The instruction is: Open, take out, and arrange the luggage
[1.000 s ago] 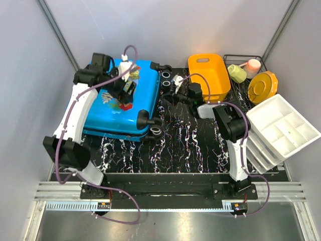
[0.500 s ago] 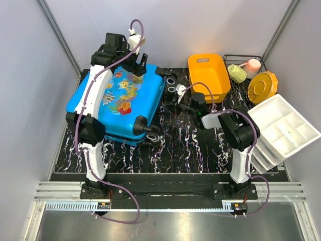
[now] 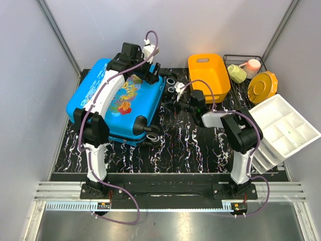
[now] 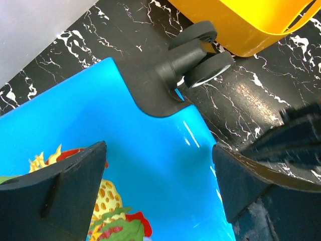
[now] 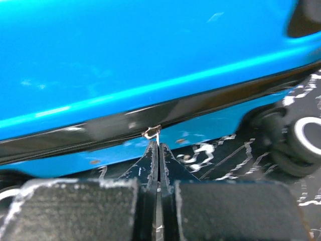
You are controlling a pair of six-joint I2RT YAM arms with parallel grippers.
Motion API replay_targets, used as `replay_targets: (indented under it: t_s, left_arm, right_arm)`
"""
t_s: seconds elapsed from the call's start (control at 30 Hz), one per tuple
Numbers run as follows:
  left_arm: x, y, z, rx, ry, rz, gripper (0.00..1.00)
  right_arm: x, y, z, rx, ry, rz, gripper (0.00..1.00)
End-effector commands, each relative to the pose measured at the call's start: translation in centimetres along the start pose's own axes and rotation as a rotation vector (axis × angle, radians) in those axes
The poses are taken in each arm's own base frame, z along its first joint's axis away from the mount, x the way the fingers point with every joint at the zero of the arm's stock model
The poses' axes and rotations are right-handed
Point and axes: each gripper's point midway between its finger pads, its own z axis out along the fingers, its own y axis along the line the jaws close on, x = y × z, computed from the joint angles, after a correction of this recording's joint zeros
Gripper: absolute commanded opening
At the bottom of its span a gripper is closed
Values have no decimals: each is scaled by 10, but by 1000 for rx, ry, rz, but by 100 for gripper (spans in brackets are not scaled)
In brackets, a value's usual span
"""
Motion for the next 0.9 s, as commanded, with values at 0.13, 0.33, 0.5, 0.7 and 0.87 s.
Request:
replay_targets:
  t_s: [0.13, 0.33, 0.5, 0.7, 0.87]
  left_arm:
    - [23, -11, -20, 71, 74, -31, 90]
    - [5, -20, -27, 181, 43, 165, 96]
    - [18, -23, -23, 203, 81, 186, 96]
    - [32, -35, -39, 278, 106, 76, 95]
    - [14, 6, -88, 163, 24, -98, 97]
  right_arm:
    - [-19, -139, 5, 251, -44, -38, 0]
    - [-34, -158, 12, 194, -154, 78, 0]
    - [-50, -170, 16, 134, -232, 131, 0]
    - [-47, -186, 33, 86, -251, 179, 0]
    - [-48, -181, 45, -7, -251, 212, 0]
